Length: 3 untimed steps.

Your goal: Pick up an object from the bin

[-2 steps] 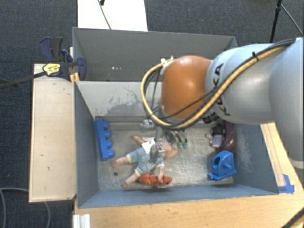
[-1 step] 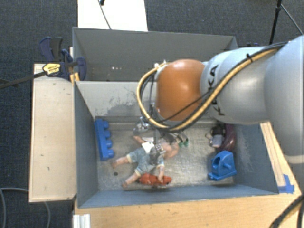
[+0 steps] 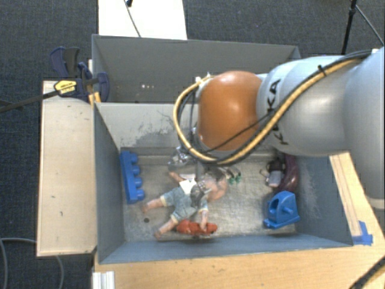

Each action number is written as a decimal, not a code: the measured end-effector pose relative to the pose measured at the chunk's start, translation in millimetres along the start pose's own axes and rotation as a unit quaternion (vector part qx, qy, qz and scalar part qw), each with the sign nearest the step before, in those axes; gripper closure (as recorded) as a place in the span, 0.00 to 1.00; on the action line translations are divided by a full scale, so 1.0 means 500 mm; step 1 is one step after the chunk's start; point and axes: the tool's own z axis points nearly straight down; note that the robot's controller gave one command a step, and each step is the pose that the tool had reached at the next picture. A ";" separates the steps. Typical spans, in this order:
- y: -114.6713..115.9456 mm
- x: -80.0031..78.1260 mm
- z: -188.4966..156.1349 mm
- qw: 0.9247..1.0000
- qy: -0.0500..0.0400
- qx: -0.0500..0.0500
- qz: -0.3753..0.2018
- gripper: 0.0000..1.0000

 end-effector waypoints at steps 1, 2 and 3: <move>-0.009 -0.026 0.116 0.994 -0.001 0.000 -0.111 0.00; -0.011 -0.046 0.152 0.994 -0.007 0.000 -0.105 1.00; -0.012 -0.046 0.150 0.995 -0.007 0.000 -0.104 1.00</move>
Offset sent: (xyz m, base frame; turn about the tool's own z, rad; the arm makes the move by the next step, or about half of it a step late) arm 0.0179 -0.0029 -0.0660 -0.1779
